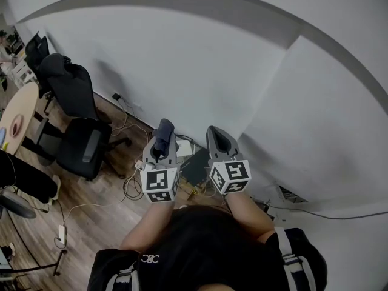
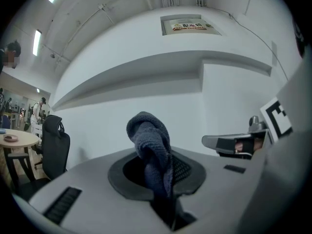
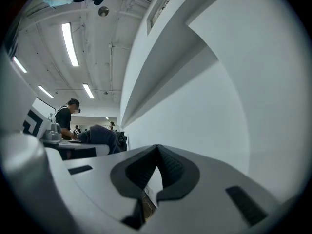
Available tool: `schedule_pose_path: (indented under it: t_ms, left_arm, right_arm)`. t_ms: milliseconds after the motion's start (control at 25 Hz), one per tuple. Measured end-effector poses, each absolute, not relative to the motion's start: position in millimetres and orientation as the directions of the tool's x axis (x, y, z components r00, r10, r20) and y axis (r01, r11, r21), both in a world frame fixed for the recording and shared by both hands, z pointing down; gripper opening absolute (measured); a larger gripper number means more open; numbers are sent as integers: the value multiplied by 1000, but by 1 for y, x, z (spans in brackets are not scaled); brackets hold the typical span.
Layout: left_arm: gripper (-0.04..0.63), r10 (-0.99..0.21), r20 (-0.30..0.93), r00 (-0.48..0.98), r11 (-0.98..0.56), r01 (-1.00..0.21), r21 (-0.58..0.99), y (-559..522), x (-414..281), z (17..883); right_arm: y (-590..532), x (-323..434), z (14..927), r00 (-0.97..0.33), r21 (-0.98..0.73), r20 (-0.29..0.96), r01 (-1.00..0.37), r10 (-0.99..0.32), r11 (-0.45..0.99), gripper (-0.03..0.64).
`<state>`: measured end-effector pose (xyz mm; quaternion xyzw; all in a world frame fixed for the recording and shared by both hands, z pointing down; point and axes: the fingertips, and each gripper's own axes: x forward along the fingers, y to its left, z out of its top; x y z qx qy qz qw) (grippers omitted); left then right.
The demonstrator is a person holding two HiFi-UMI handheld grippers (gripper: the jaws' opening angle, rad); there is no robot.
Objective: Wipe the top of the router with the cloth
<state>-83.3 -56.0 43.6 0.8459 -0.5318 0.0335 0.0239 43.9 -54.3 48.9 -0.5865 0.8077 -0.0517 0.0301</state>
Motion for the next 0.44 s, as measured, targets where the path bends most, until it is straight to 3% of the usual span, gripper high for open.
schedule_pose_path:
  t_ms: [440]
  left_arm:
    - [51, -892, 96, 442, -445, -896, -10, -48, -69, 49]
  right_arm:
    - [-44, 50, 58, -334, -122, 25, -936, -942, 329, 0]
